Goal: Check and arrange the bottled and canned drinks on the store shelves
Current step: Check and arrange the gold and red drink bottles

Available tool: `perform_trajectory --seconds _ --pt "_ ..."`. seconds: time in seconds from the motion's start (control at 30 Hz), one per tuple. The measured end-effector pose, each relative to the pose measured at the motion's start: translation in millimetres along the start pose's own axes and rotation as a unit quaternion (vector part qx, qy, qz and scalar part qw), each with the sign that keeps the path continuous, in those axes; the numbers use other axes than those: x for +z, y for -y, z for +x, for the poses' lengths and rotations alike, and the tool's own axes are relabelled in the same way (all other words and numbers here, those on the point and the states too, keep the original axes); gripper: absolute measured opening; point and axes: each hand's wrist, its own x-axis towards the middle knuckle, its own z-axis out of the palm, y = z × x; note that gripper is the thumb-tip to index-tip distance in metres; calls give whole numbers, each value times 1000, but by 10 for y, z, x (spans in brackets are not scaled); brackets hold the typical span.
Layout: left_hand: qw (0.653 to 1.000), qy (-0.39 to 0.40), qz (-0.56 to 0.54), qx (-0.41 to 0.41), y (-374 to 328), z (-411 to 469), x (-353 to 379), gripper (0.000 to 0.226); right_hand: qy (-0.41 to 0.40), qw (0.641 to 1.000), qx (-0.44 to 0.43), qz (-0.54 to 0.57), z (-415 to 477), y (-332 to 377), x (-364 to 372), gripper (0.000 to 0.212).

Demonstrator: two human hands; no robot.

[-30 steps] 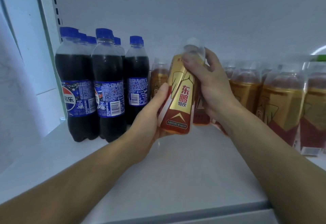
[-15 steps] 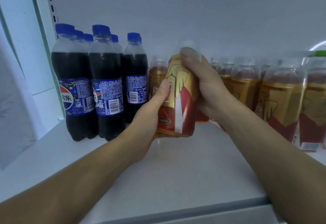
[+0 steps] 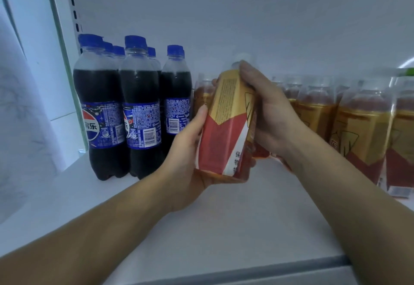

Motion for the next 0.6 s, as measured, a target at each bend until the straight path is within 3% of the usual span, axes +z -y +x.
perform_trajectory --seconds 0.07,0.13,0.2,0.27,0.37,0.47,0.6 --pt "1000 -4 18 17 27 22 22 62 -31 999 -30 -17 1 5 -17 55" --pt "998 -17 39 54 52 48 64 64 -85 988 -84 -102 6 -9 -25 57" --pt "995 -37 54 76 76 68 86 64 -115 974 -97 -170 14 -50 -29 73" --pt "996 -52 37 58 81 69 51 62 -85 987 -36 -133 12 -48 -17 85" --pt "998 -2 -60 -18 8 43 -16 69 -23 996 30 -80 17 -16 -44 62" --pt "998 24 -61 -21 -15 37 -38 73 -32 996 4 -88 32 -21 -92 58" --pt "999 11 12 43 -11 29 66 67 -104 982 -74 -142 25 22 -84 77"
